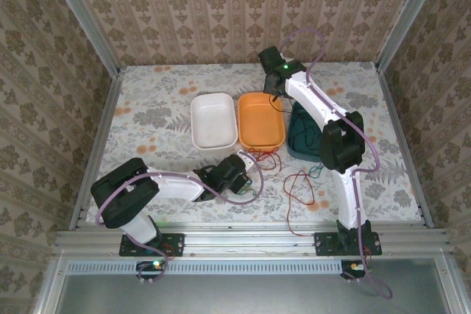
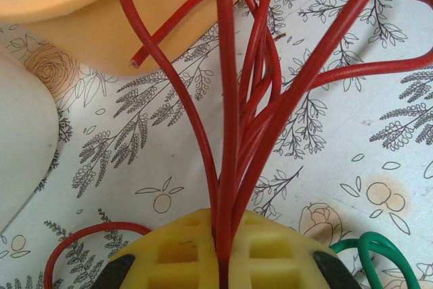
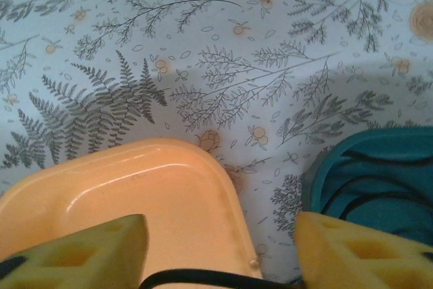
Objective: Untangle the cables
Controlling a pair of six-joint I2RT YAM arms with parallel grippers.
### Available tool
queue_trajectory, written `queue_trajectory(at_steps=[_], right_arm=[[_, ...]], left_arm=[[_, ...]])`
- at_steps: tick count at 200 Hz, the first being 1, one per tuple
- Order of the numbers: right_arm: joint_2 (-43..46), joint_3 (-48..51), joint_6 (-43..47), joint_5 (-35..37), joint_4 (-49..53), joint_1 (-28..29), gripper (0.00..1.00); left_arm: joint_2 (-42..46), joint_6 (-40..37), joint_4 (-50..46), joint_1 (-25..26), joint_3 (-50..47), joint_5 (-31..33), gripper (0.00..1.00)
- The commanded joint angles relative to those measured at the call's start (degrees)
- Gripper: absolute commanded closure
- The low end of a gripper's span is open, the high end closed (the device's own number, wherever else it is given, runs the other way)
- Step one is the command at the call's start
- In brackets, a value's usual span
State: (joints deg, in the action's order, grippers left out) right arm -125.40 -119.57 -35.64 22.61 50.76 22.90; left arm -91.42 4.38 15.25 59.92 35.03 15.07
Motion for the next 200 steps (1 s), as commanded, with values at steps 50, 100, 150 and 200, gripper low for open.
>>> queue_trajectory(at_steps=[50, 100, 150, 200], right_arm=[[16.06, 19.06, 1.10, 3.79, -5.73, -0.21, 0.94], [28.56, 37.08, -0.48, 3.37, -10.50, -3.69, 0.94], [28.18, 46.16, -1.49, -0.01, -14.10, -5.58, 0.95], [19.13, 46.00, -1.12, -3.37, -17.26, -6.44, 0.99]], left_arm=[[-0.71, 0.90, -1.67, -0.22, 1.53, 0.31, 1.00], [-1.00, 0.19, -2.02, 0.47, 2.23, 0.37, 1.00], [-1.31, -0.31, -2.33, 1.20, 2.59, 0.63, 1.00], [-1.04, -0.45, -2.76, 1.30, 2.67, 0.75, 1.00]])
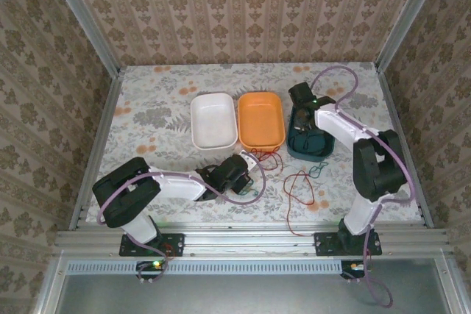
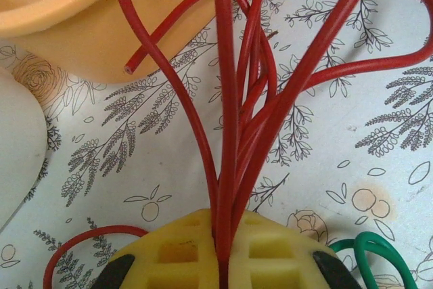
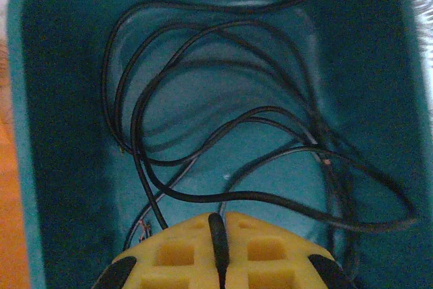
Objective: Untangle the cables
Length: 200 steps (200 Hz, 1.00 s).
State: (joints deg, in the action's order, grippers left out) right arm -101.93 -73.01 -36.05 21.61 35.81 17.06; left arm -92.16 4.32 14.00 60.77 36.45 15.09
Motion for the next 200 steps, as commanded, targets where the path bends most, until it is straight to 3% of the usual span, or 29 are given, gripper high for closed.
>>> queue_trajectory(at_steps=[1, 34, 66, 71, 80, 95, 105, 170, 200], right_arm=[[-4.51, -0.64, -0.70, -2.49, -2.32, -0.62, 0.99], [-8.66, -1.07, -1.70, -7.44, -3.84, -1.93, 1.00], [-4.88, 1.30, -2.21, -8.25, -7.54, -2.37, 0.96], [-3.83, 1.73, -1.96, -8.25, -8.12, -2.38, 0.89], [-1.90, 2.52, -1.83, -7.92, -8.84, -2.37, 0.69], [1.76, 3.54, -1.69, -7.00, -8.98, -2.36, 0.49], [4.26, 4.34, -2.00, -6.04, -8.68, -2.37, 0.41], [19.36, 10.01, -1.79, -4.69, -4.05, -1.95, 0.34], [28.27, 15.55, -2.78, -5.54, 1.53, 2.32, 0.32]], left_arm=[[-0.30, -0.42, -1.51, 0.42, 1.26, 0.68, 1.00], [0.04, -0.19, -1.92, 0.43, 1.17, 1.00, 1.00], [0.14, -0.20, -1.69, 0.57, 1.05, 1.25, 1.00], [0.14, -0.27, -1.76, 0.58, 1.13, 1.23, 1.00], [0.13, -0.32, -1.72, 0.67, 1.08, 1.32, 1.00], [0.14, -0.39, -1.71, 0.75, 1.17, 1.81, 1.00], [0.22, -0.39, -1.42, 0.84, 1.08, 1.96, 1.00], [0.73, -0.75, 1.04, 1.10, 0.47, 3.00, 1.00], [0.58, -0.76, 1.51, 1.10, 0.47, 3.45, 1.00]])
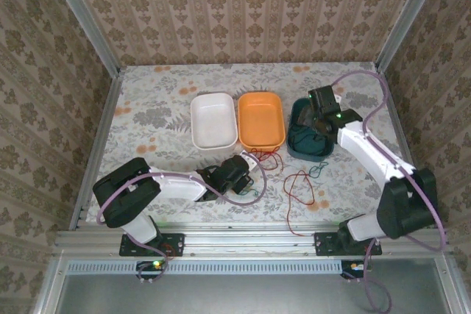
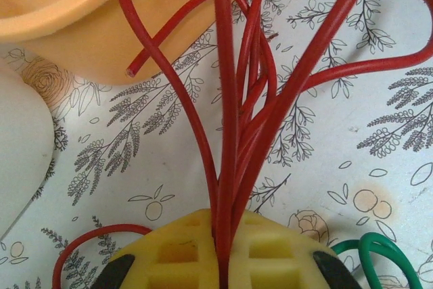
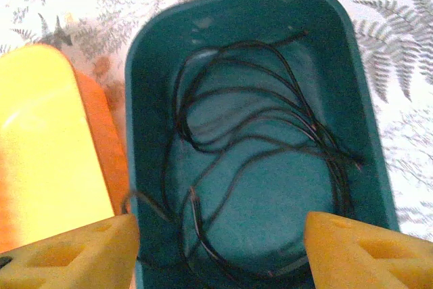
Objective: Untangle the cables
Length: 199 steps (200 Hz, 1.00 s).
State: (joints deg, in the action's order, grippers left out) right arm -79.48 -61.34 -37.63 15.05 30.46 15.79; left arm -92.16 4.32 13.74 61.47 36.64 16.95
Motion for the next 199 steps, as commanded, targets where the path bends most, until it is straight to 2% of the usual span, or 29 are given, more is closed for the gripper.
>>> queue_trajectory(at_steps=[1, 49, 81, 109, 128, 143, 153, 199], right_arm=[[6.18, 4.14, -1.22, 0.98, 7.07, 3.83, 0.32], [15.72, 13.76, -5.09, -2.04, 14.58, 18.15, 0.32], [13.75, 16.78, -5.51, -4.64, 14.33, 22.00, 0.34], [10.00, 18.61, -4.74, -7.51, 9.33, 23.22, 0.47], [7.49, 18.42, -3.96, -6.17, 7.79, 23.31, 0.60], [6.86, 17.78, -4.27, -4.81, 8.70, 23.31, 0.88], [7.61, 17.58, -4.49, -4.95, 9.23, 23.32, 0.98], [17.51, 16.58, -5.62, -5.21, 9.85, 23.41, 1.00]], left_arm=[[0.53, -0.74, 1.80, 0.45, 0.27, 1.59, 1.00], [0.04, -0.75, 1.86, 0.31, 0.42, 1.22, 1.00], [-0.21, -0.78, 1.89, 0.32, 0.53, 1.02, 1.00], [-0.21, -0.53, 1.87, 0.30, 0.46, 1.20, 1.00], [-0.13, -0.61, 1.99, 0.23, 0.45, 1.19, 1.00], [-0.04, -0.68, 1.86, 0.28, 0.45, 1.03, 1.00], [0.12, -0.56, 1.89, 0.23, 0.29, 1.03, 1.00], [-0.43, -1.10, 2.95, 0.26, 0.38, -0.11, 1.00]])
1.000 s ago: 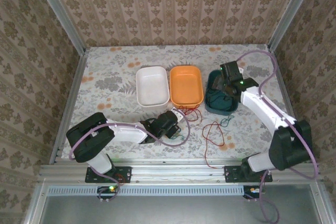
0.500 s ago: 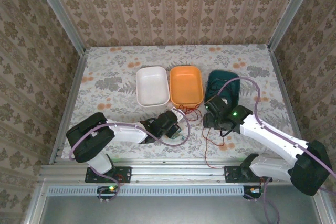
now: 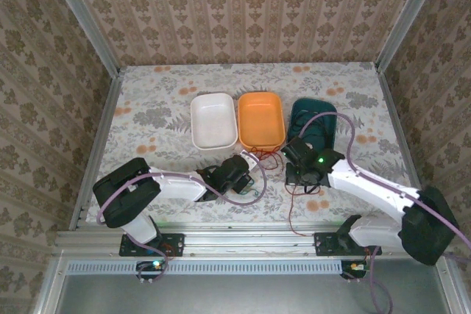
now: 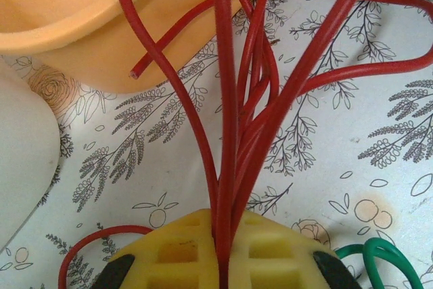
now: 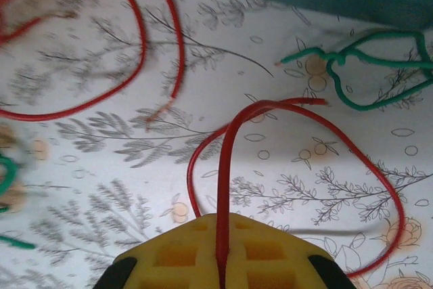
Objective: Untangle the cables
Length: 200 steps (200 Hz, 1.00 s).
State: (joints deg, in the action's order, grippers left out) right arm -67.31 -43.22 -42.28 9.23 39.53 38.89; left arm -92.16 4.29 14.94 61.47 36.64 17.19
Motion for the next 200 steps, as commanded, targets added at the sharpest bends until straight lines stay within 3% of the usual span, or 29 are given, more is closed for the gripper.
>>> queue_trajectory(at_steps=[1, 72, 151, 200], right_arm=[[5.52, -1.61, -0.92, 0.61, 0.71, 0.30, 1.00], [7.86, -13.03, 5.35, -1.70, -0.34, 0.29, 1.00], [0.71, -35.58, 16.92, 7.25, -5.52, -0.74, 1.00], [-14.32, -38.19, 14.19, -5.80, -17.52, -9.80, 1.00]], left_arm=[[-0.45, -1.15, 1.71, 0.24, 0.41, -0.42, 1.00], [-0.50, -1.25, 2.51, 0.33, 0.29, -0.48, 1.00], [2.55, -0.83, 4.77, 0.58, -2.81, 0.31, 1.00], [6.52, -1.01, 6.61, 0.50, -5.78, -1.17, 1.00]])
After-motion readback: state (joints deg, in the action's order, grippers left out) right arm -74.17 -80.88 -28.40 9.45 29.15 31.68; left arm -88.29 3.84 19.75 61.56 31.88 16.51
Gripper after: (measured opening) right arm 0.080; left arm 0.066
